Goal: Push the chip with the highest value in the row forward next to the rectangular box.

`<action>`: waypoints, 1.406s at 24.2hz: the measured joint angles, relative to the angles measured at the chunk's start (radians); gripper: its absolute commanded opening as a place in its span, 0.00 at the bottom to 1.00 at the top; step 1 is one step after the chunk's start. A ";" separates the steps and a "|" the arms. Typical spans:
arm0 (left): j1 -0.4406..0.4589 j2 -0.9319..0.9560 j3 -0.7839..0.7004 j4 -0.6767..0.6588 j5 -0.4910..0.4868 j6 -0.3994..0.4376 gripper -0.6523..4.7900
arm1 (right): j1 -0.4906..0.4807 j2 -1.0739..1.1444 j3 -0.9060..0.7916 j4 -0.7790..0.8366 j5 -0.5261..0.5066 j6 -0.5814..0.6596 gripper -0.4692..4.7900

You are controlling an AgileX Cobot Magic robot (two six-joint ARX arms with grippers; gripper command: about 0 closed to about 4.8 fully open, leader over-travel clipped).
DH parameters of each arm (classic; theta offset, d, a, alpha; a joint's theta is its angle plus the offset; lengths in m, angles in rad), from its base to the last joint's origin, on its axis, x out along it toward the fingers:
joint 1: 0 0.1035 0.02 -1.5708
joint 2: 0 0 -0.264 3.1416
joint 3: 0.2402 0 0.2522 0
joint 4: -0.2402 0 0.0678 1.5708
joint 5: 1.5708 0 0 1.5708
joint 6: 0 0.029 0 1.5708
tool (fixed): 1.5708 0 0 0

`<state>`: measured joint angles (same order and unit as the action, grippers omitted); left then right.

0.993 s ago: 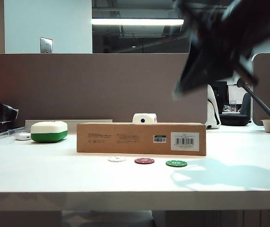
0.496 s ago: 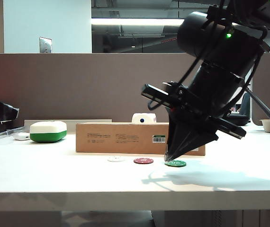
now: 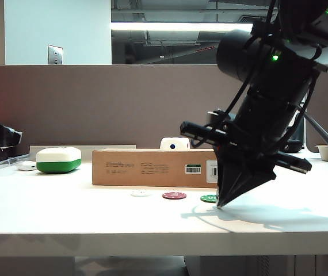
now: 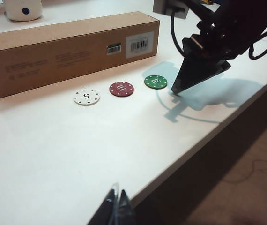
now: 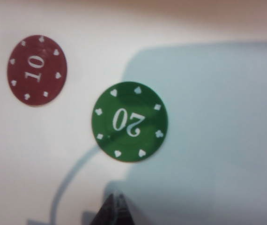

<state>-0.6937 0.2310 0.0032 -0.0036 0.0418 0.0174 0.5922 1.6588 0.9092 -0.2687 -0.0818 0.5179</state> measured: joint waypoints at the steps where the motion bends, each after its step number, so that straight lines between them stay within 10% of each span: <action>1: 0.000 0.000 0.000 0.000 0.000 0.000 0.11 | 0.000 0.004 0.002 0.007 0.005 0.002 0.07; 34: 0.000 -0.008 0.000 0.000 0.000 0.000 0.11 | 0.005 0.119 0.018 0.276 0.128 0.077 0.07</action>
<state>-0.6937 0.2226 0.0032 -0.0032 0.0418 0.0174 0.5972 1.7779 0.9268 0.0074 0.0463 0.5945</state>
